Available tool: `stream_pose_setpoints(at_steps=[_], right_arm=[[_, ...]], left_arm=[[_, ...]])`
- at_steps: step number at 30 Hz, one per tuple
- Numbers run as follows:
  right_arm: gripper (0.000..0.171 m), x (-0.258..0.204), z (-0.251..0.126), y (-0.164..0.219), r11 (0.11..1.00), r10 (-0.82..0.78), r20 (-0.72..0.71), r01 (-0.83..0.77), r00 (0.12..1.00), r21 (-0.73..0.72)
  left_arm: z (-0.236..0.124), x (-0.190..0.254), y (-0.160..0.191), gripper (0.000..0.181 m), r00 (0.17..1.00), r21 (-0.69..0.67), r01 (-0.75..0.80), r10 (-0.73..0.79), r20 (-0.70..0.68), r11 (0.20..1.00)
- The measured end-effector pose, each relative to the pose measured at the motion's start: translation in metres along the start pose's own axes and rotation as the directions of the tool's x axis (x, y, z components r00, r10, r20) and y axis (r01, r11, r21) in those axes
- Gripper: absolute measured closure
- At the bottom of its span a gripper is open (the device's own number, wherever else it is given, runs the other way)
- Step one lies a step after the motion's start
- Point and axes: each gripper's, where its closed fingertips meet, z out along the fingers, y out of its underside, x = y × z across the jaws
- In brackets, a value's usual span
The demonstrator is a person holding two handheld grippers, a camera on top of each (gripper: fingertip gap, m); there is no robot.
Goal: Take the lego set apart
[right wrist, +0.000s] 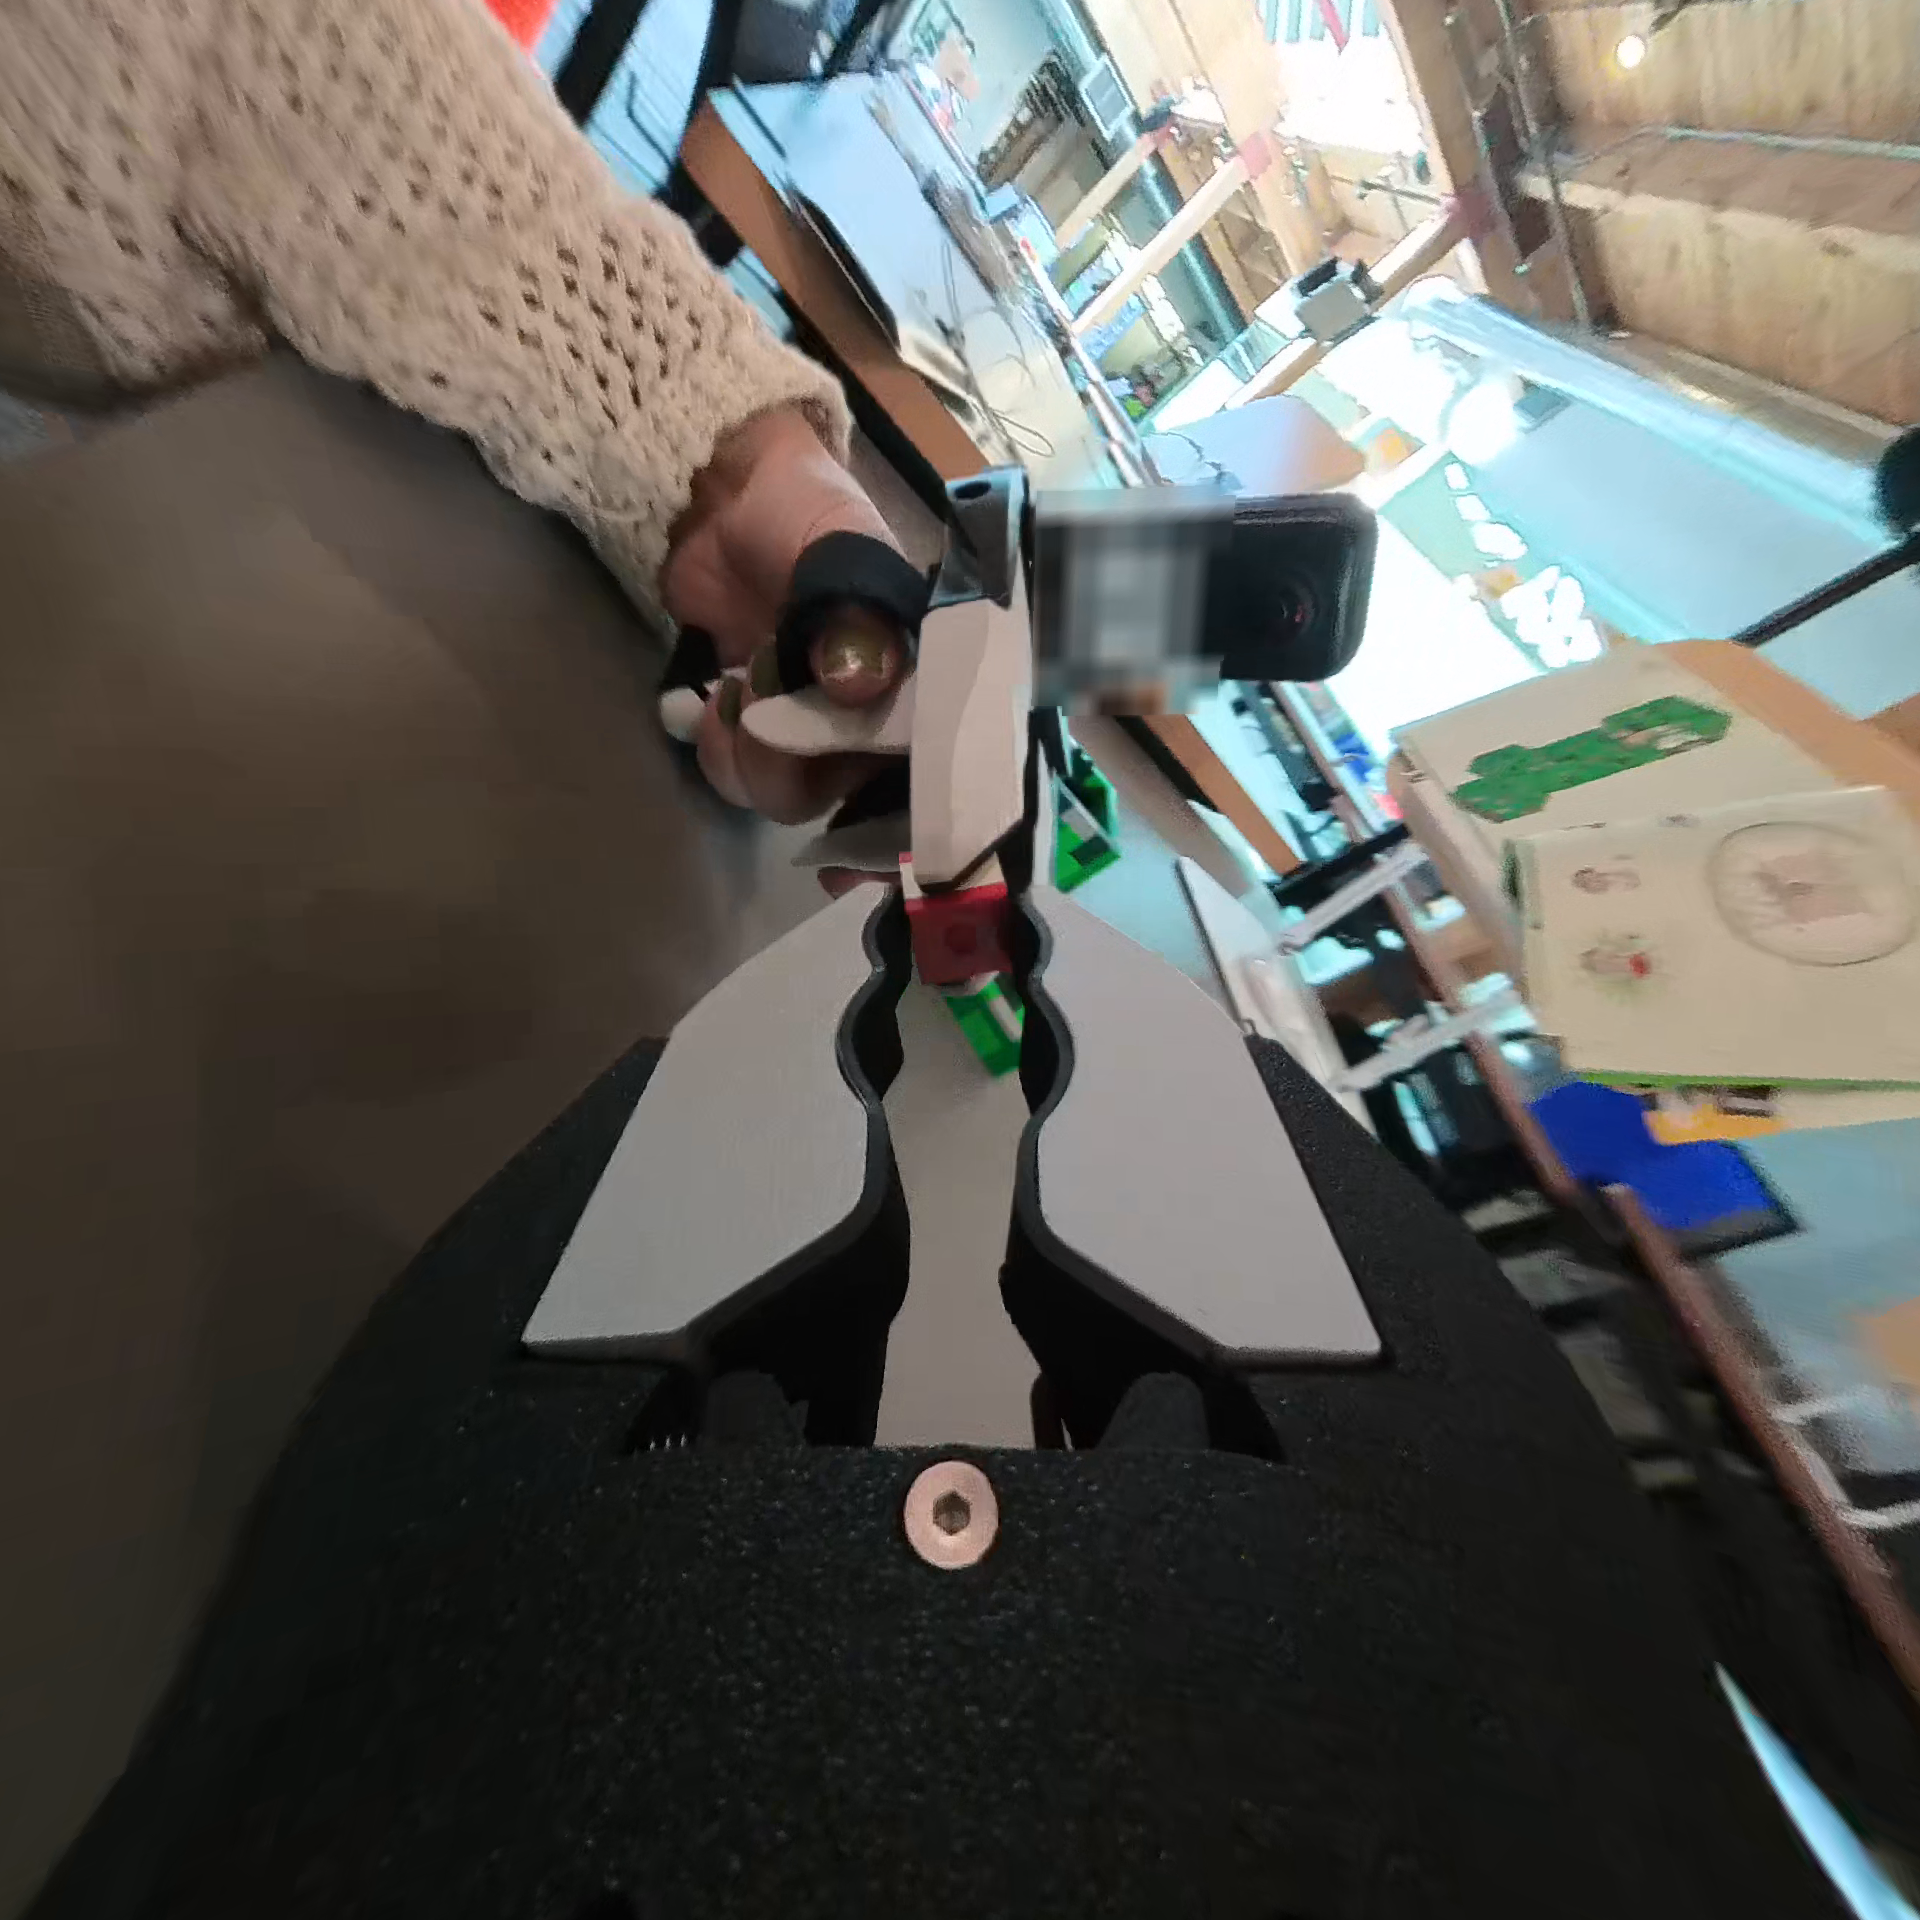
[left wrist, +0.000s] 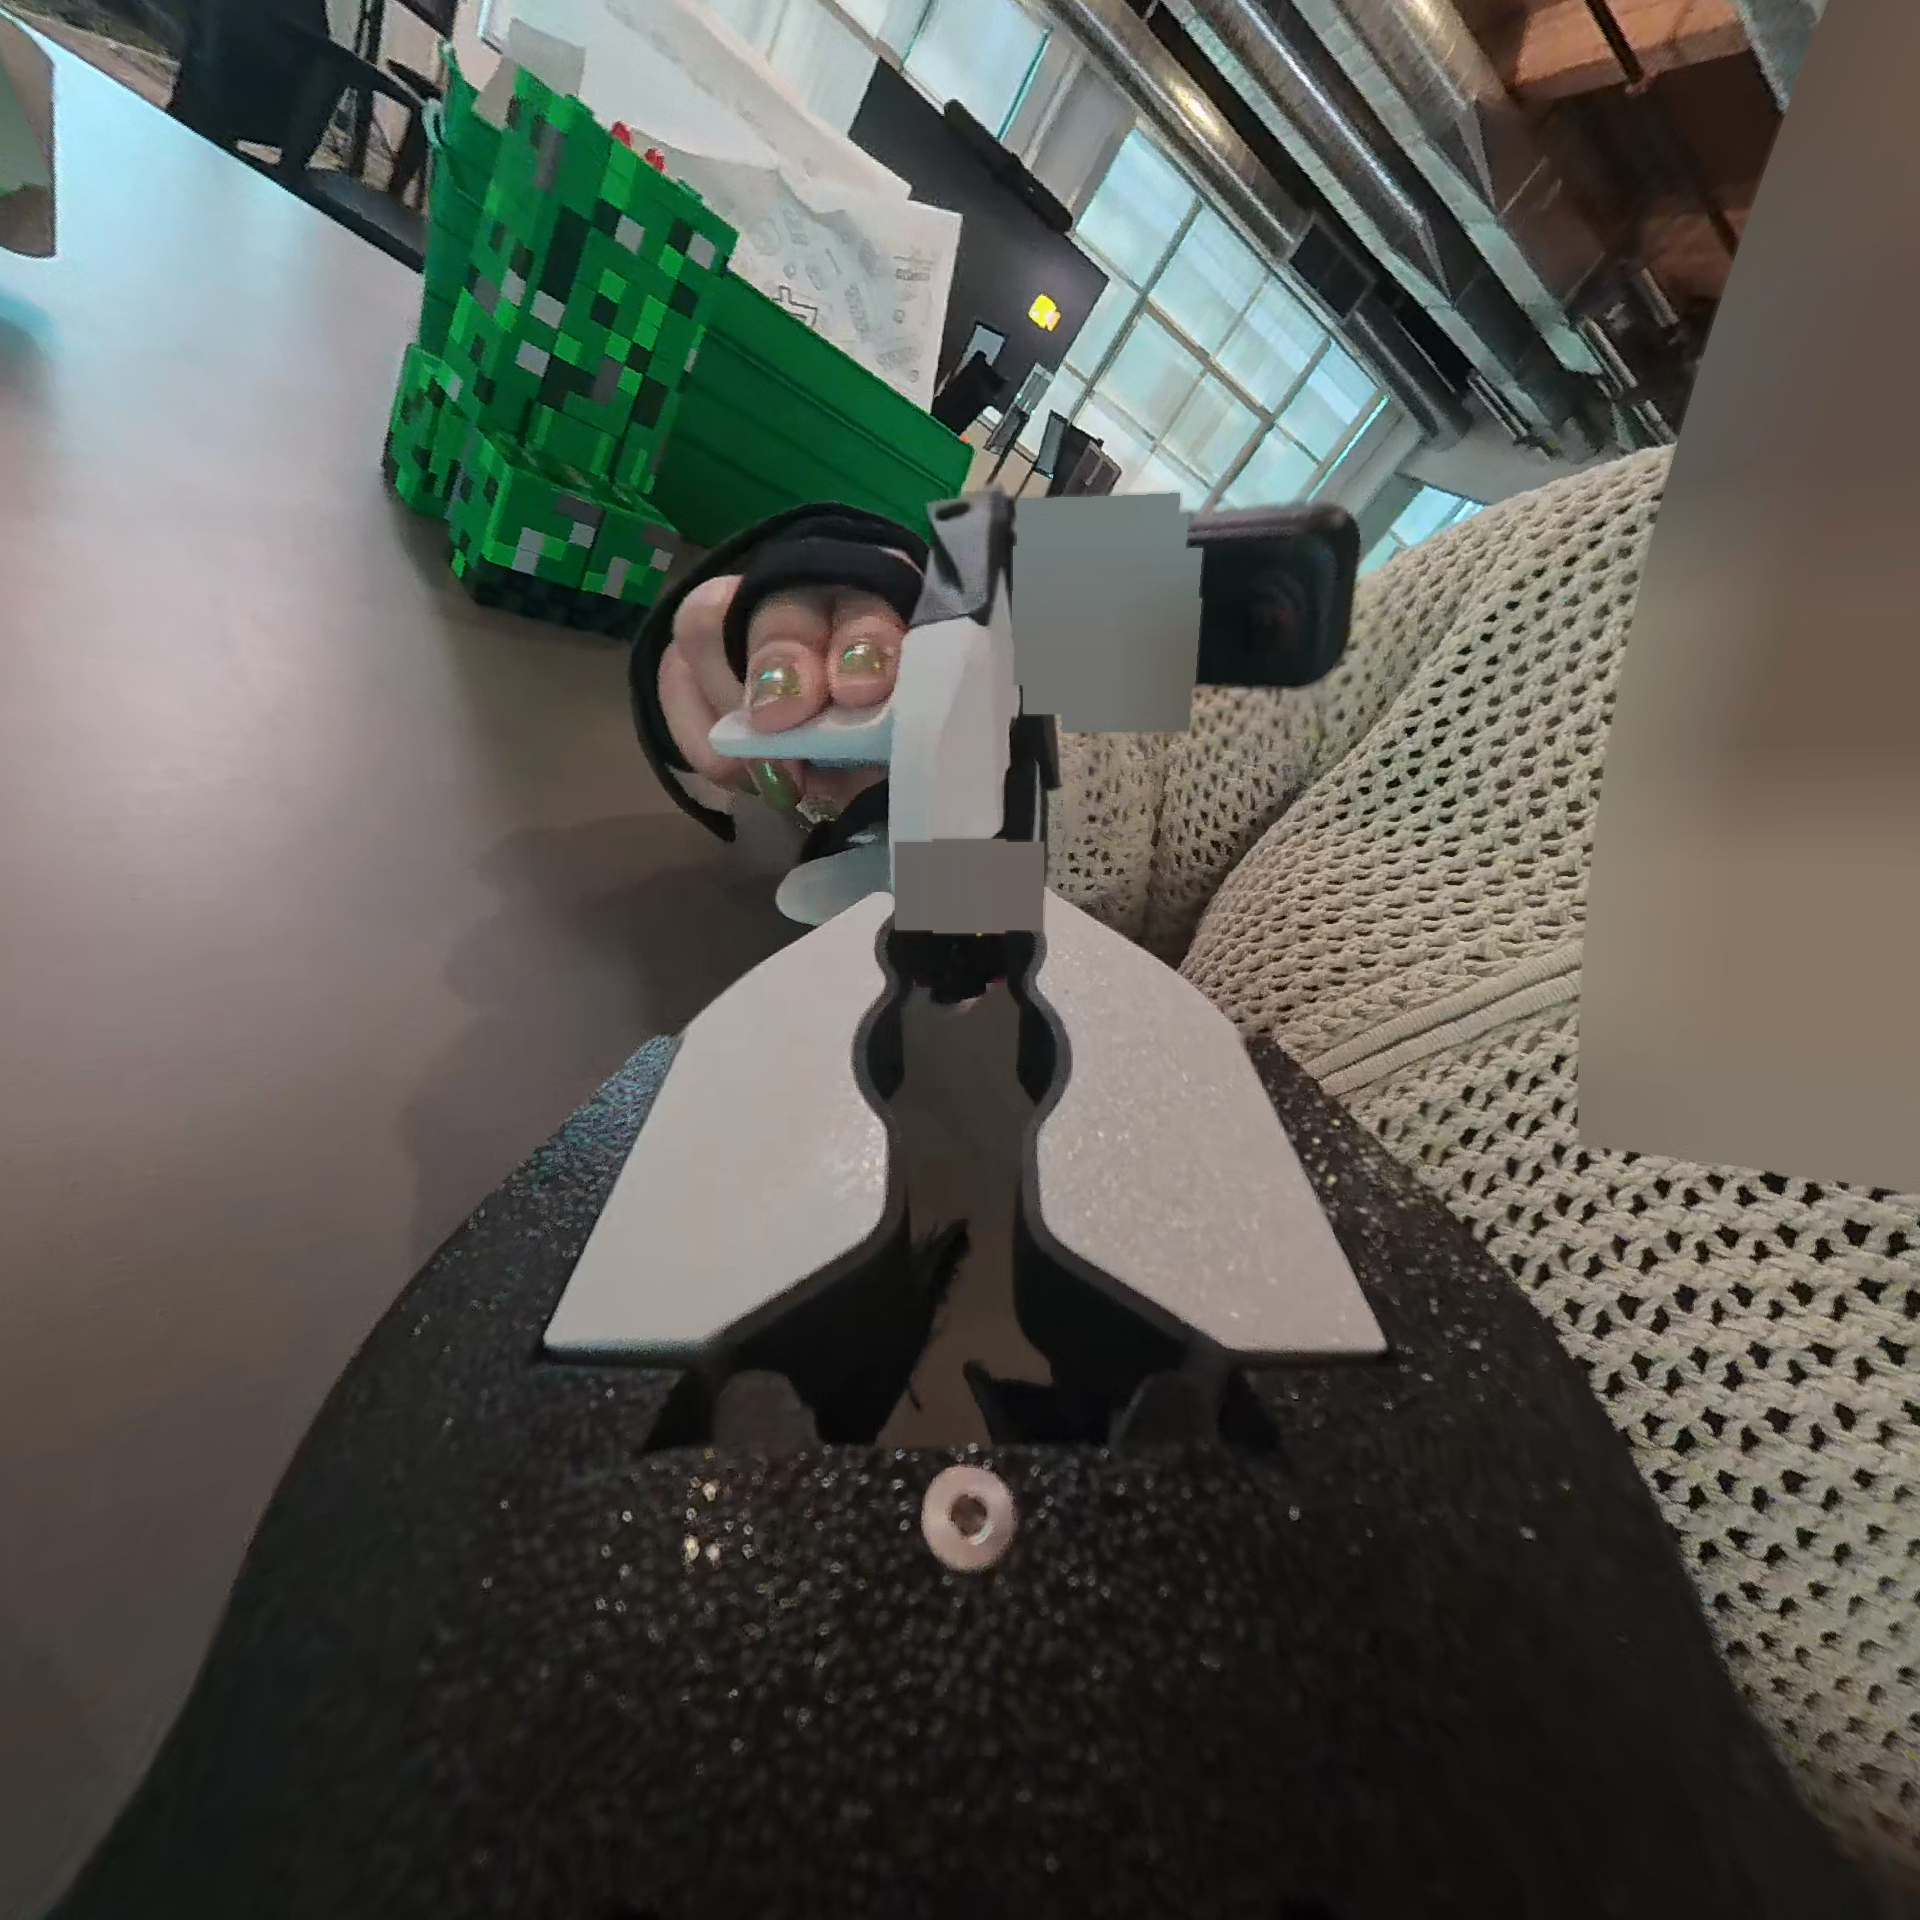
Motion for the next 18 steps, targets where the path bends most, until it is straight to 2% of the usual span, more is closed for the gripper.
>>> stream_pose_setpoints(at_steps=[7,15,18], right_arm=[[0.153,0.001,-0.005,-0.01,0.963,0.247,0.112,-0.257,0.963,0.086],[0.152,0.003,-0.007,-0.015,0.896,0.399,0.189,-0.426,0.897,0.127],[0.151,0.003,-0.008,-0.016,0.886,0.41,0.2,-0.44,0.89,0.142]], left_arm=[[0.002,0.007,-0.004,0.163,0.994,0.013,-0.105,0.105,0.012,0.994],[0.003,0.009,-0.007,0.162,0.986,0.028,-0.162,0.161,0.032,0.986],[0.003,0.009,-0.007,0.162,0.99,0.028,-0.142,0.142,0.026,0.989]])
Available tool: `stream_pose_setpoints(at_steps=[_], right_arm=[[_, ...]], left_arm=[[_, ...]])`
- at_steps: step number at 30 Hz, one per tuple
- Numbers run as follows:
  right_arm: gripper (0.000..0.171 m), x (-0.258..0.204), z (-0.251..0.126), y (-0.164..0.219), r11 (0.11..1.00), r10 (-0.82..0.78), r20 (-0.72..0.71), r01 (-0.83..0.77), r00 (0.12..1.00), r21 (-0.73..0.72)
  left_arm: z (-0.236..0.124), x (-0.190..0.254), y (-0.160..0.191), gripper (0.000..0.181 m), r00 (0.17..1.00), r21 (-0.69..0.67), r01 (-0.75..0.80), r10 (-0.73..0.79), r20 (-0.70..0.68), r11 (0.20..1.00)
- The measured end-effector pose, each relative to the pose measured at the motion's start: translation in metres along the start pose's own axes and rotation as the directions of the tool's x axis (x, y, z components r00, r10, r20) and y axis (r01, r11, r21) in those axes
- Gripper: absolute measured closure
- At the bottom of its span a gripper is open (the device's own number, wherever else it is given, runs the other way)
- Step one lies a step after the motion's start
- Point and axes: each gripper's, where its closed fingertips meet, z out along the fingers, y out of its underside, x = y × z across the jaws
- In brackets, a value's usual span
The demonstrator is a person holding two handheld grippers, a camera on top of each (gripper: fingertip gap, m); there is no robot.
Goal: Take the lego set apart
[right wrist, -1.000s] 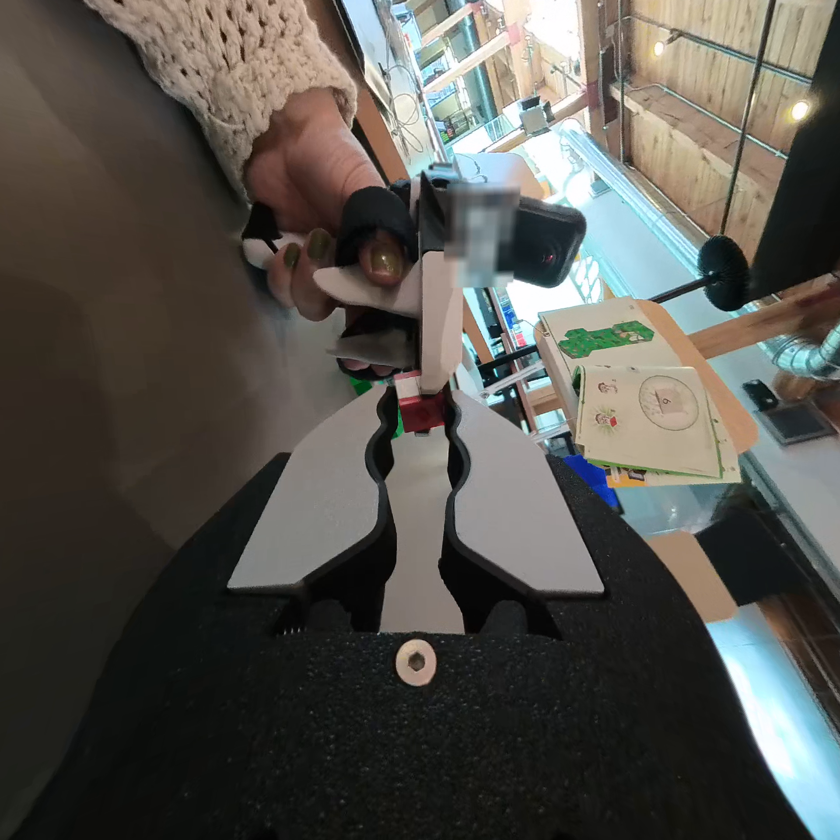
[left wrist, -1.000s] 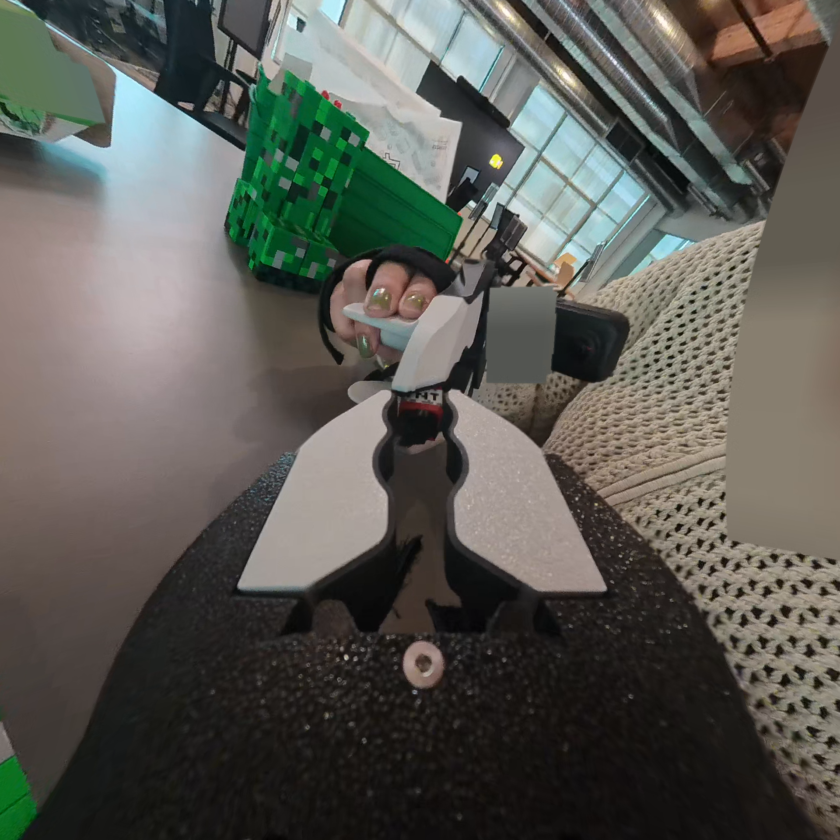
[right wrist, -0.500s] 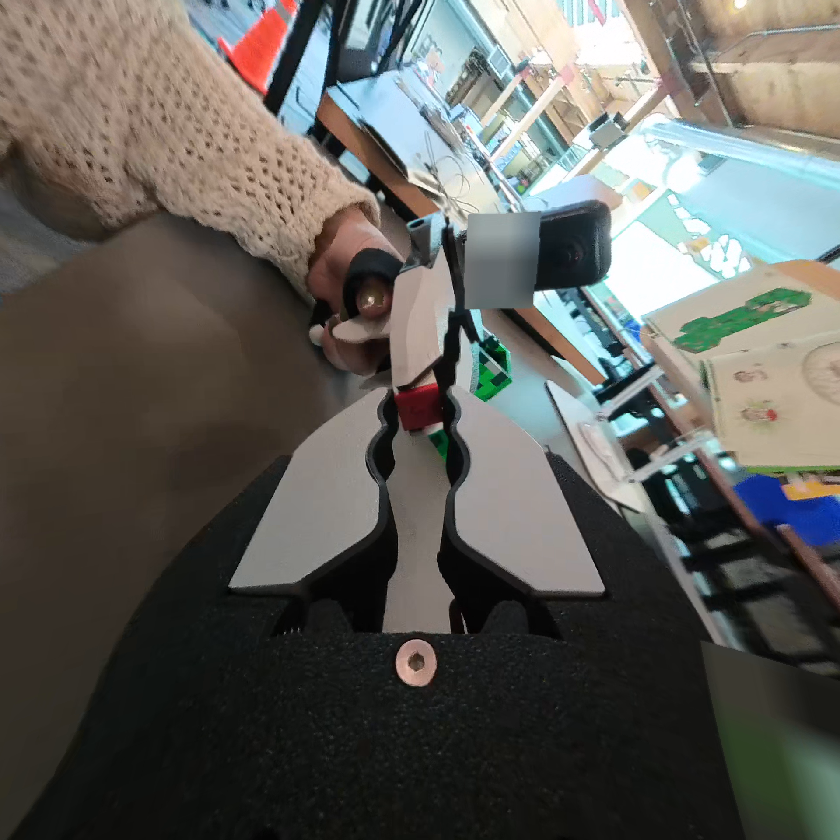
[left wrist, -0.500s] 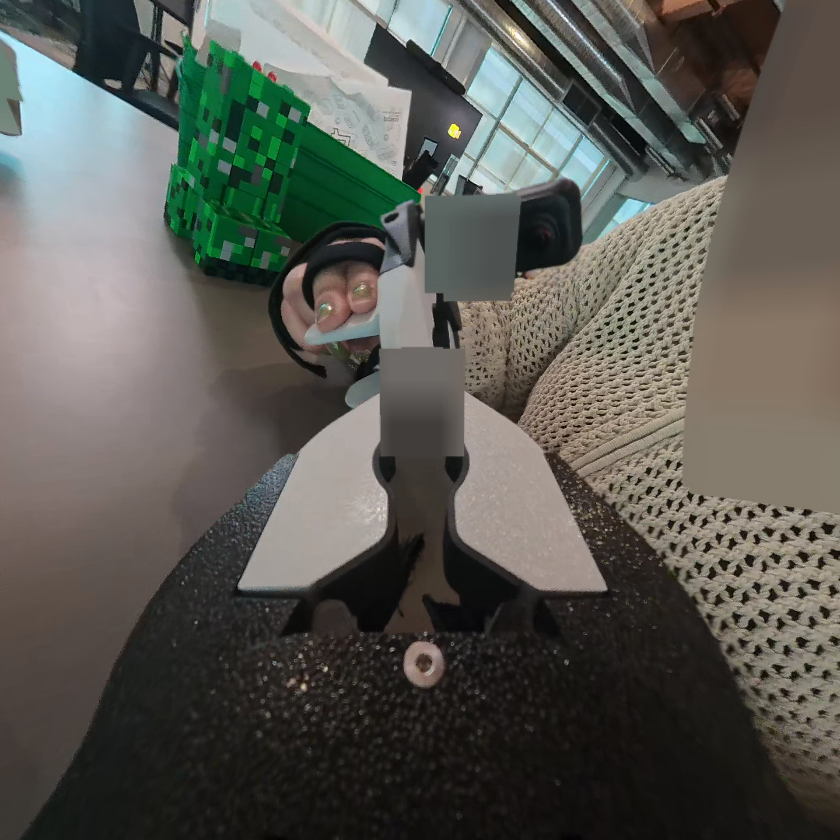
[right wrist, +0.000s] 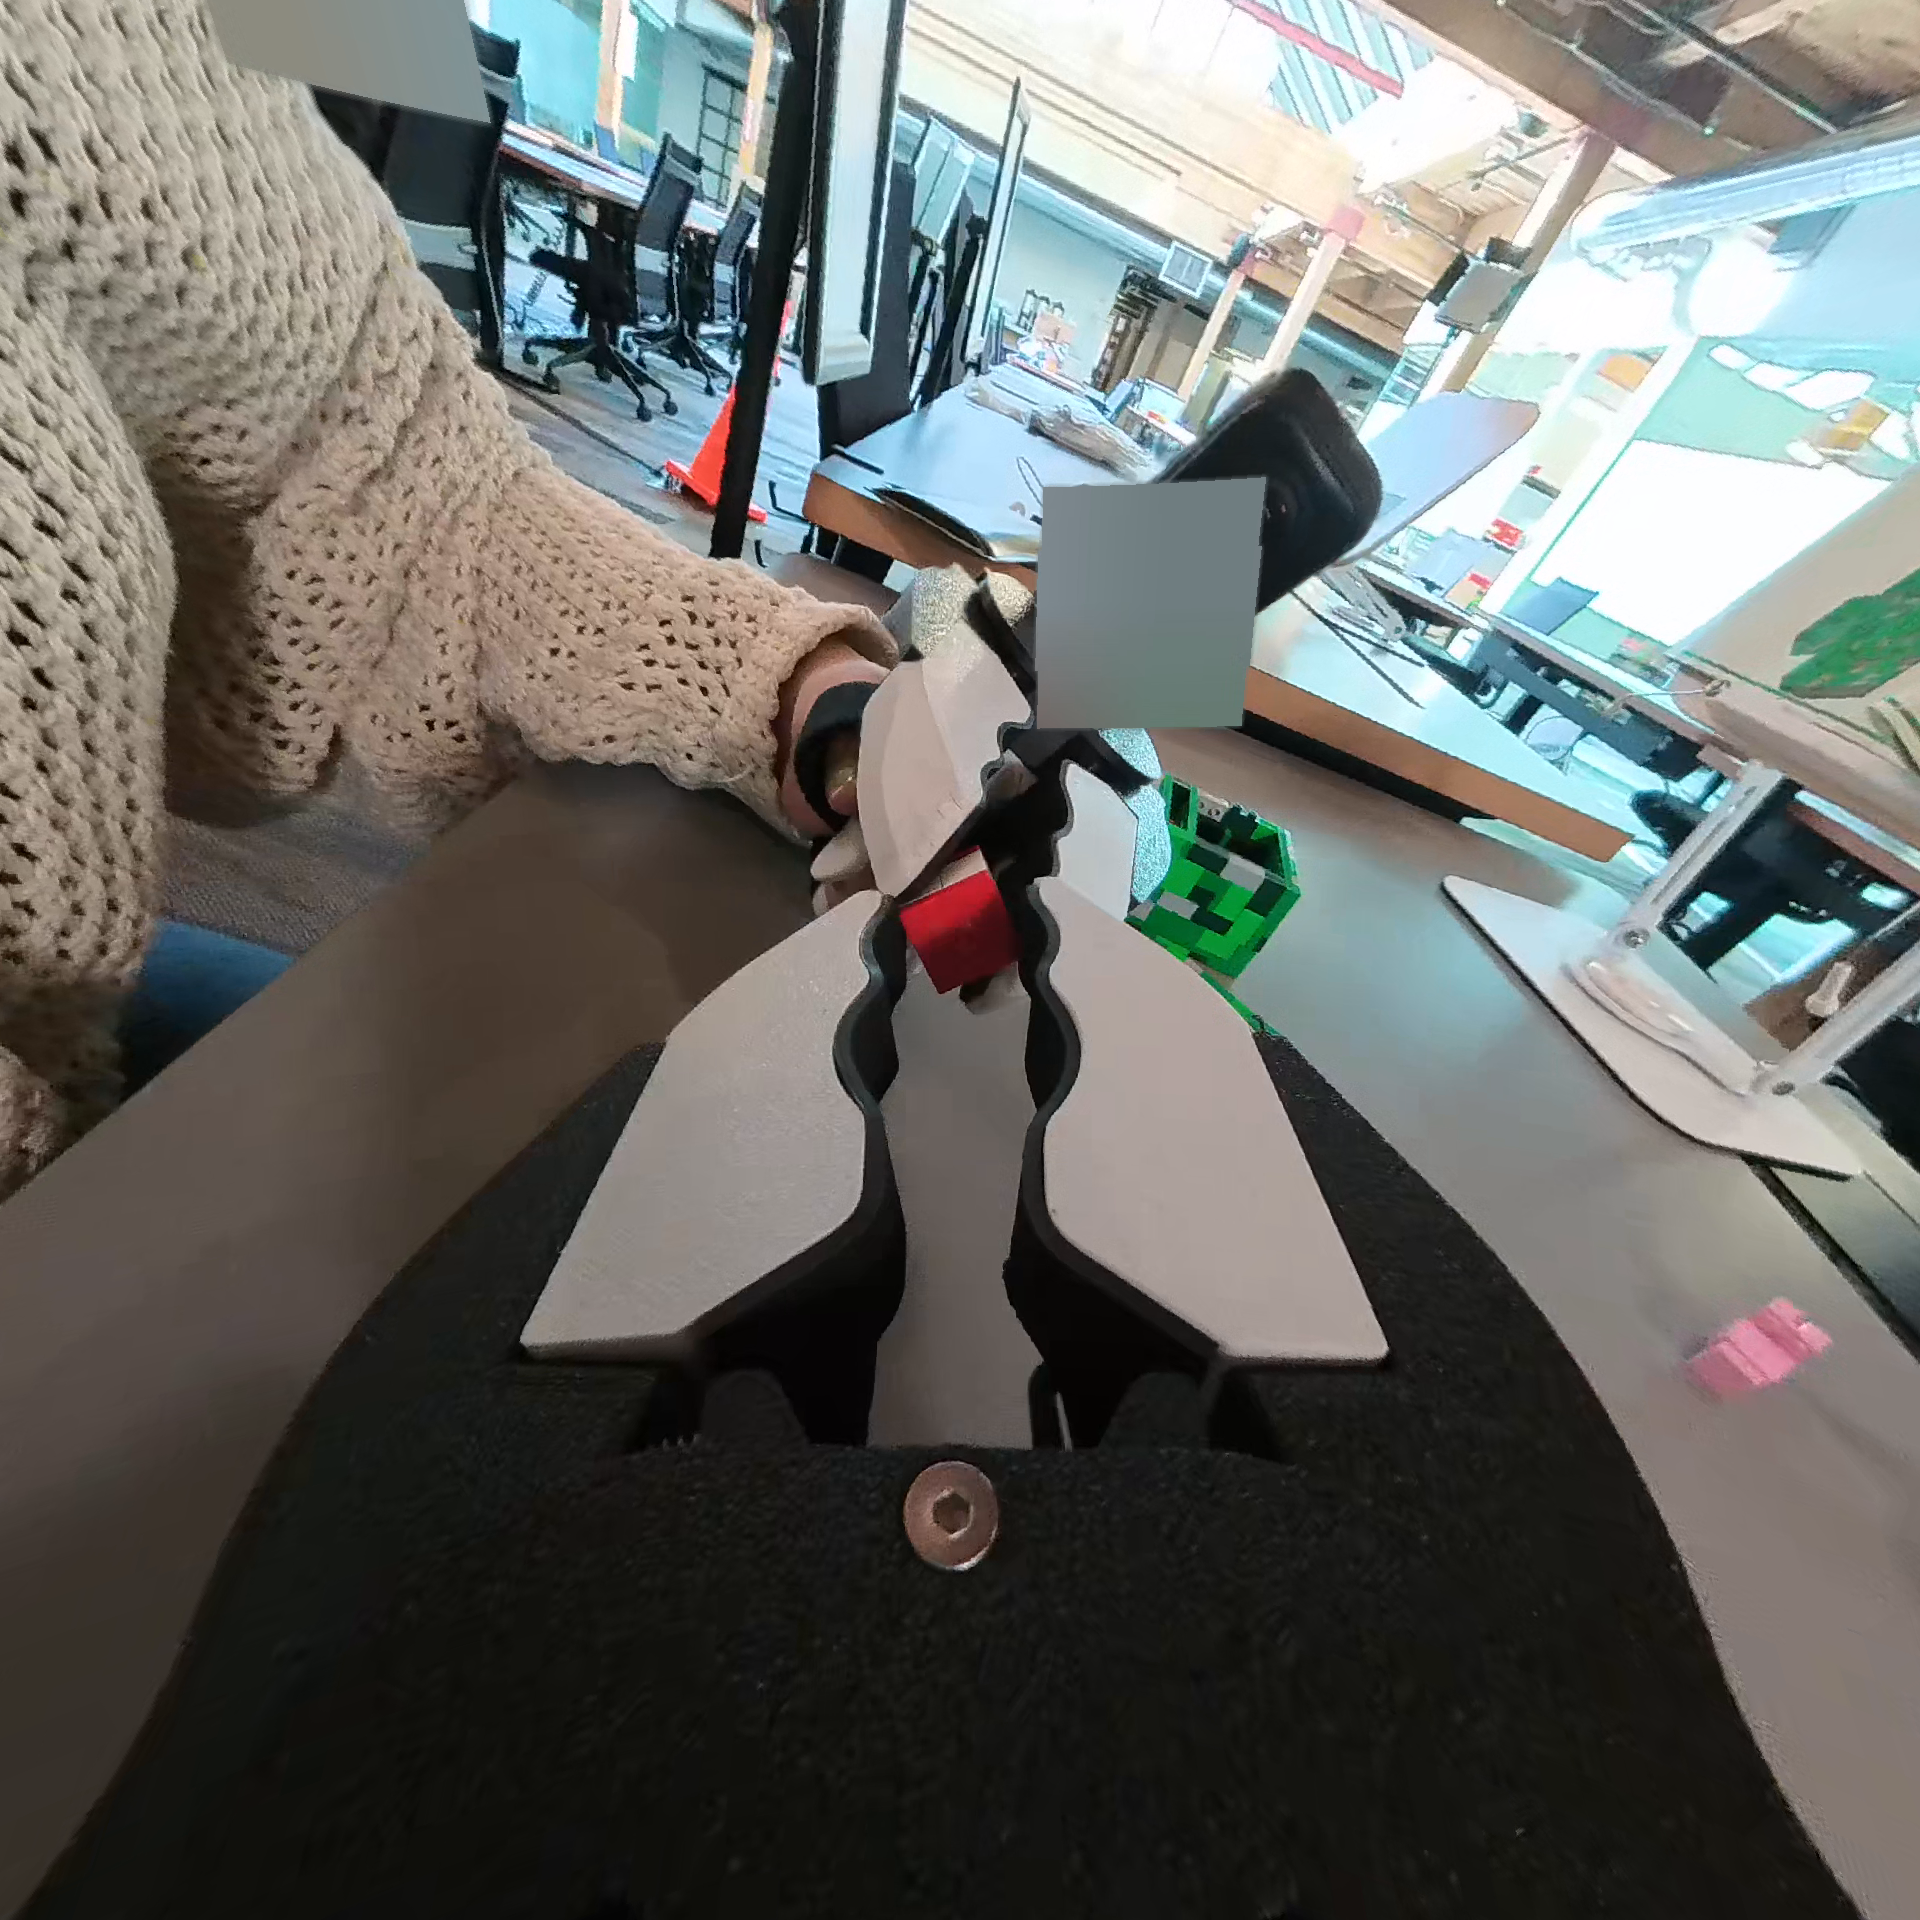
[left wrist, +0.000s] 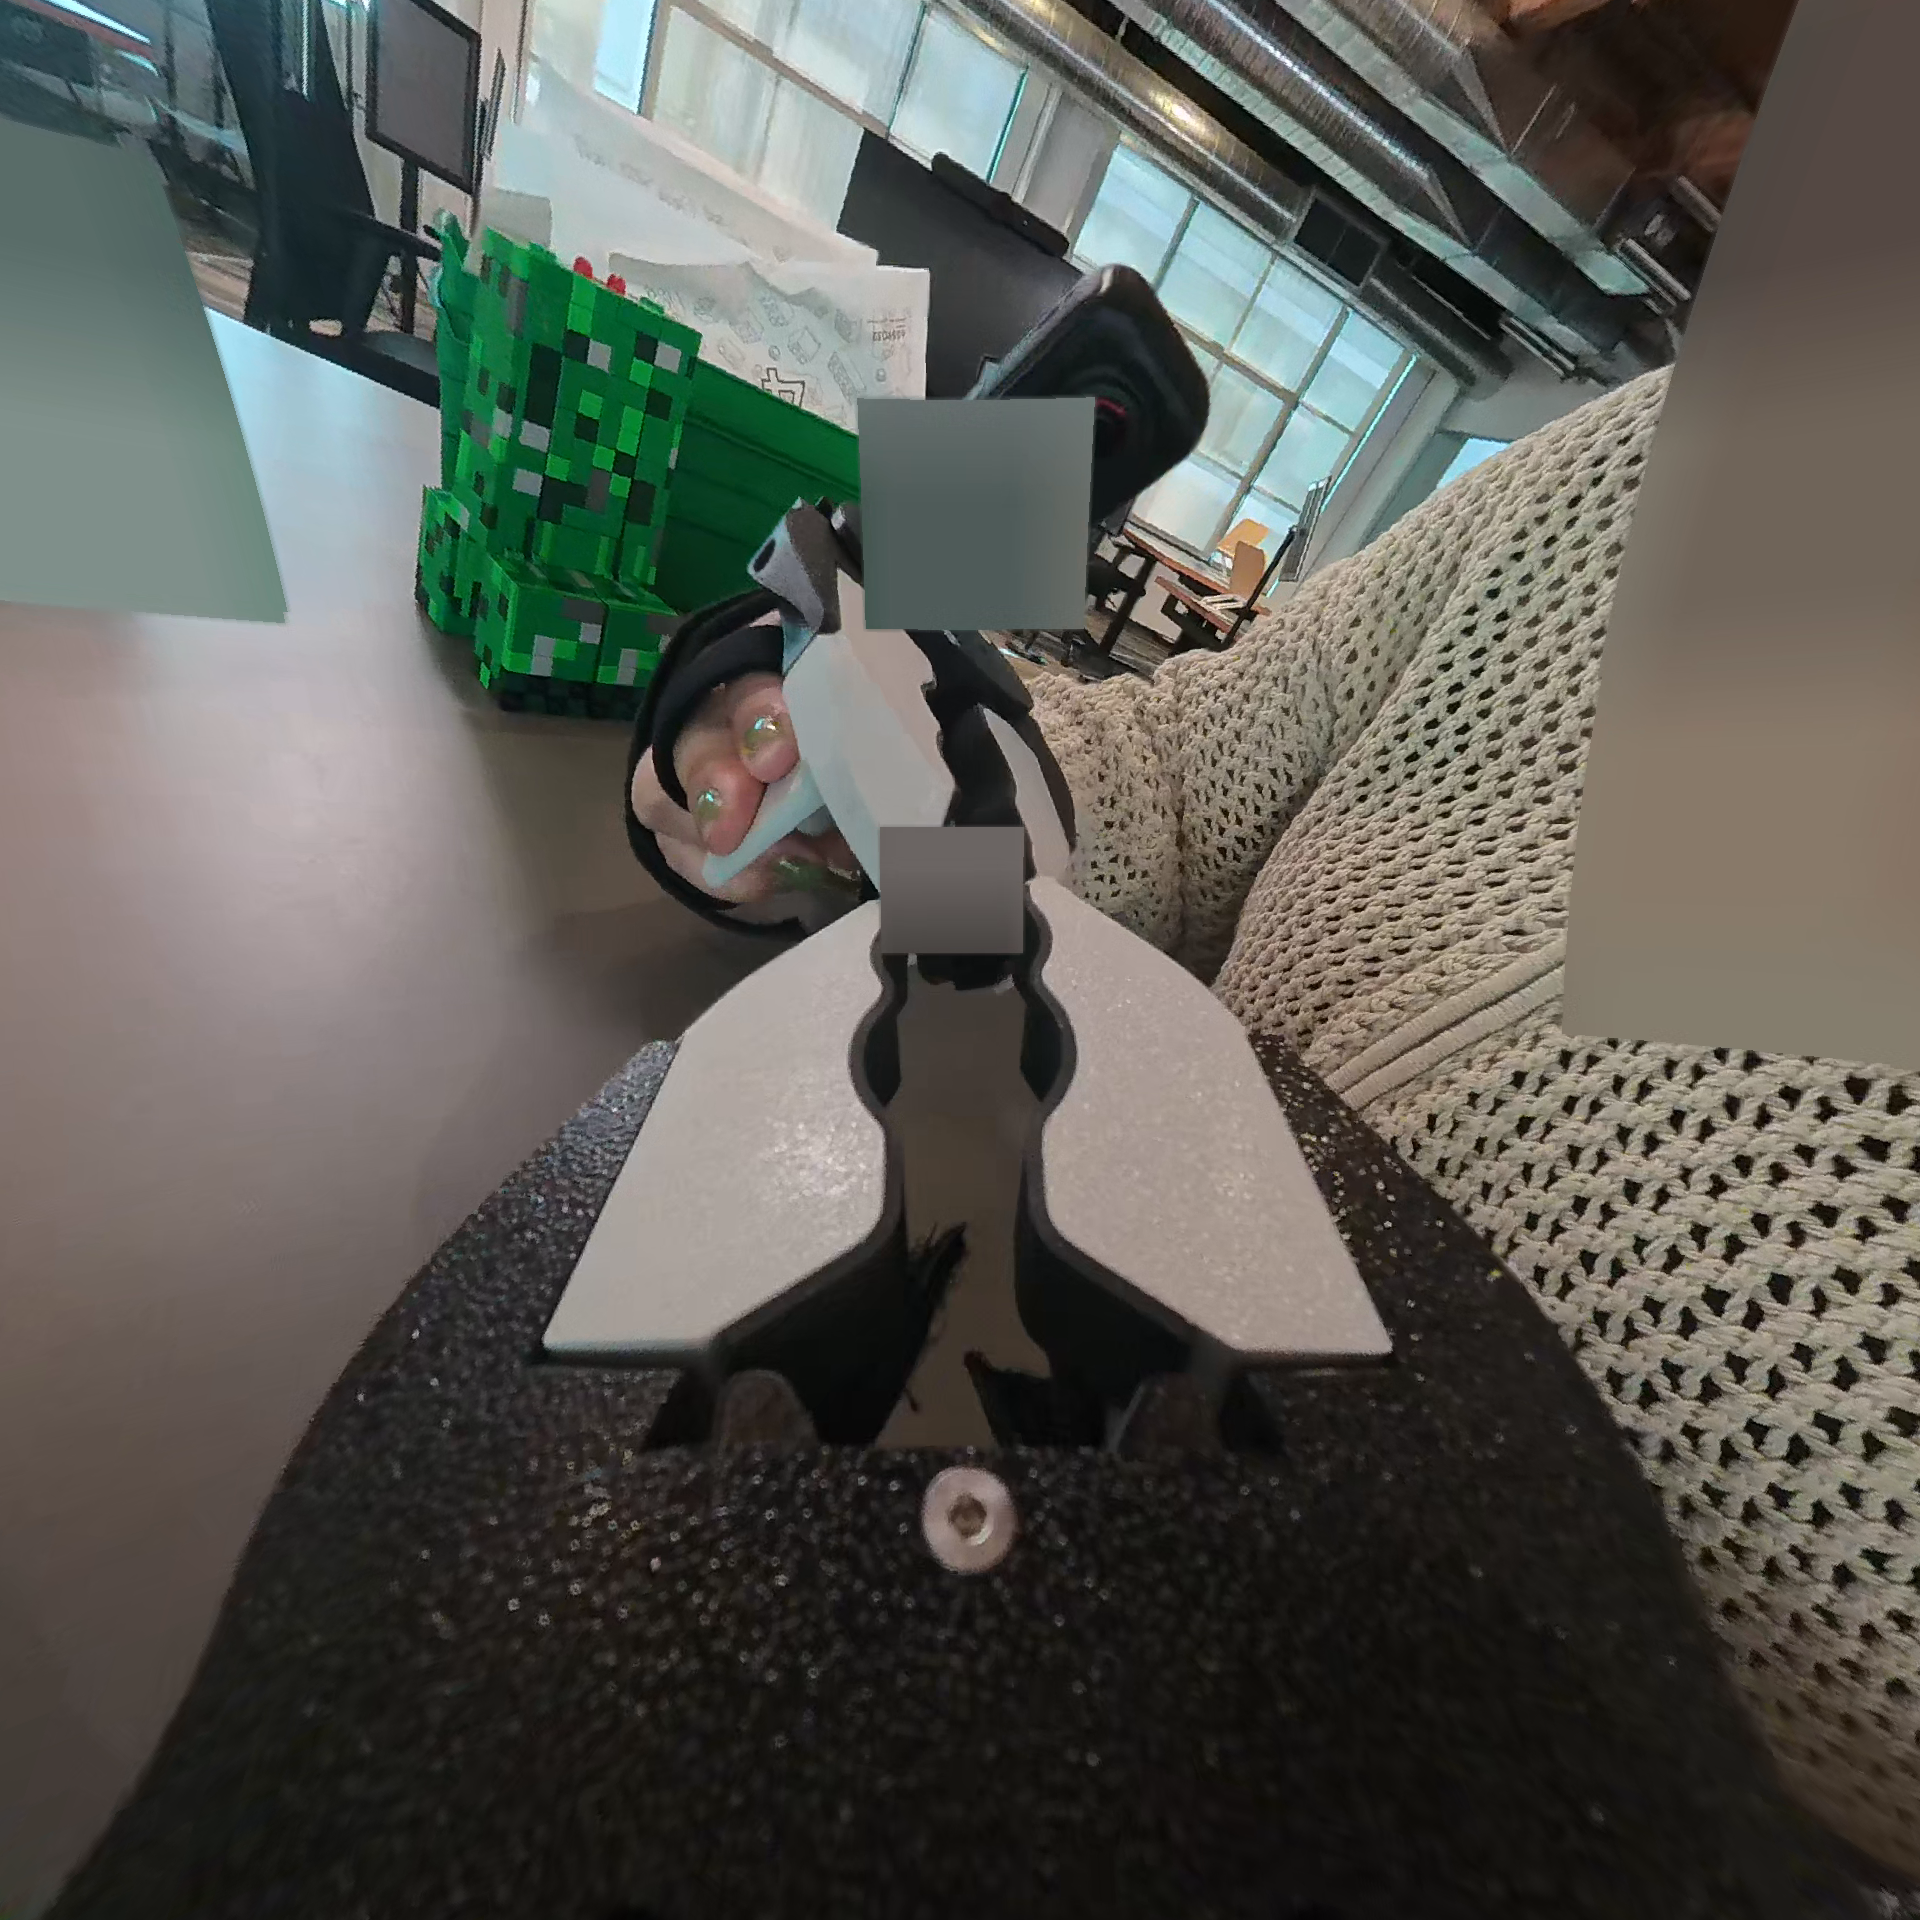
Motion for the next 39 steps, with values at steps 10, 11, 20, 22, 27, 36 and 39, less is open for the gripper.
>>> stream_pose_setpoints(at_steps=[10,11,20,22,27,36,39], right_arm=[[0.14,0.018,-0.006,0.006,0.969,0.24,-0.035,-0.237,0.97,0.063],[0.142,0.021,-0.008,0.004,0.955,0.288,-0.025,-0.285,0.957,0.086],[0.132,0.016,-0.008,0.015,0.834,0.551,0.092,-0.552,0.829,-0.018],[0.132,0.012,-0.006,0.018,0.755,0.654,0.137,-0.653,0.744,-0.063],[0.153,0.004,-0.003,0.018,0.637,0.765,0.218,-0.761,0.606,-0.12],[0.153,-0.013,-0.009,-0.006,0.662,0.703,0.413,-0.745,0.58,-0.081],[0.153,-0.02,-0.01,-0.015,0.655,0.68,0.485,-0.753,0.55,-0.064]], left_arm=[[-0.013,-0.021,-0.008,0.165,0.962,0.009,-0.189,0.183,0.202,0.982],[-0.013,-0.022,-0.007,0.165,0.953,-0.011,-0.214,0.211,0.216,0.977],[-0.009,-0.023,-0.004,0.165,0.616,-0.251,-0.669,0.711,0.339,0.7],[-0.007,-0.025,0.0,0.165,0.49,-0.347,-0.732,0.807,0.331,0.587],[-0.003,-0.028,0.009,0.165,0.343,-0.459,-0.773,0.898,0.277,0.437],[0.007,0.004,0.0,0.165,0.572,-0.216,-0.758,0.786,0.233,0.615],[0.009,0.016,-0.003,0.165,0.643,-0.131,-0.732,0.741,0.191,0.669]])
